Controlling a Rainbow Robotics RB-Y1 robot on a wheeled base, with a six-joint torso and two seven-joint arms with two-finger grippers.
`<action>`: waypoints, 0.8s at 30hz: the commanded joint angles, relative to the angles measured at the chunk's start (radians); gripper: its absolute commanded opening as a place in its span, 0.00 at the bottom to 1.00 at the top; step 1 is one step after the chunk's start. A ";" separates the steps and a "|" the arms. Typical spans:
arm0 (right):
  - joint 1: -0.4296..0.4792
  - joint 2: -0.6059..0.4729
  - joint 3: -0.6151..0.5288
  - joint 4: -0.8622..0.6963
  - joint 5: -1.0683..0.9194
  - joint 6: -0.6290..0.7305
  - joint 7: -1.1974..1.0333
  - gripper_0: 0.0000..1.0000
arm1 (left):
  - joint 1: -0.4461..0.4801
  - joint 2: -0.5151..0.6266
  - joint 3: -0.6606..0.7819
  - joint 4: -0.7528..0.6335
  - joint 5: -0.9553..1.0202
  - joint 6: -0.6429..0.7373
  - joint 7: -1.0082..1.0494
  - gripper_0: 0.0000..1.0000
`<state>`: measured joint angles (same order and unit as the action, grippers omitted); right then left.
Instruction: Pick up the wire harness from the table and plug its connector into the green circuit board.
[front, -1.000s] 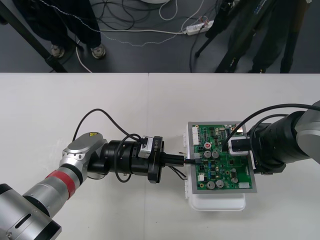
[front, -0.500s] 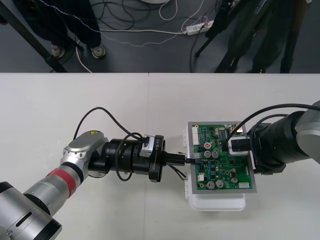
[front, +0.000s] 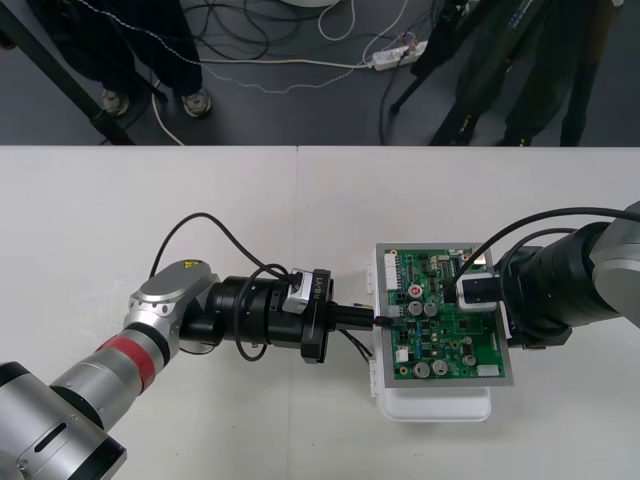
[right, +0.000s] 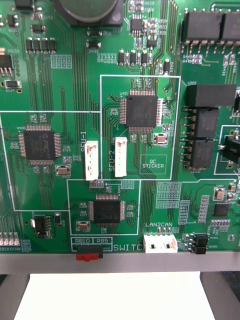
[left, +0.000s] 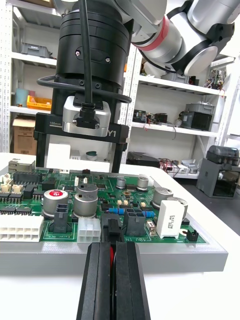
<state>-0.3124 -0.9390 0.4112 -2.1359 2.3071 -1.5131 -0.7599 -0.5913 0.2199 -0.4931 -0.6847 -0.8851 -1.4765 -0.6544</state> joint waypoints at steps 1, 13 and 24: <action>-0.030 0.000 0.009 -0.022 -0.021 0.013 0.054 1.00 | -0.058 -0.062 -0.018 0.005 0.003 0.038 -0.007 0.00; -0.030 -0.003 0.009 -0.021 -0.023 0.013 0.056 1.00 | -0.076 -0.086 -0.019 0.044 0.008 0.038 -0.011 0.00; -0.030 -0.001 0.009 -0.021 -0.023 0.013 0.054 1.00 | -0.100 -0.074 -0.018 0.044 0.008 0.008 0.010 0.00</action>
<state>-0.3124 -0.9406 0.4112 -2.1317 2.3070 -1.5135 -0.7599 -0.6176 0.2019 -0.4931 -0.6323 -0.8846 -1.4838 -0.6544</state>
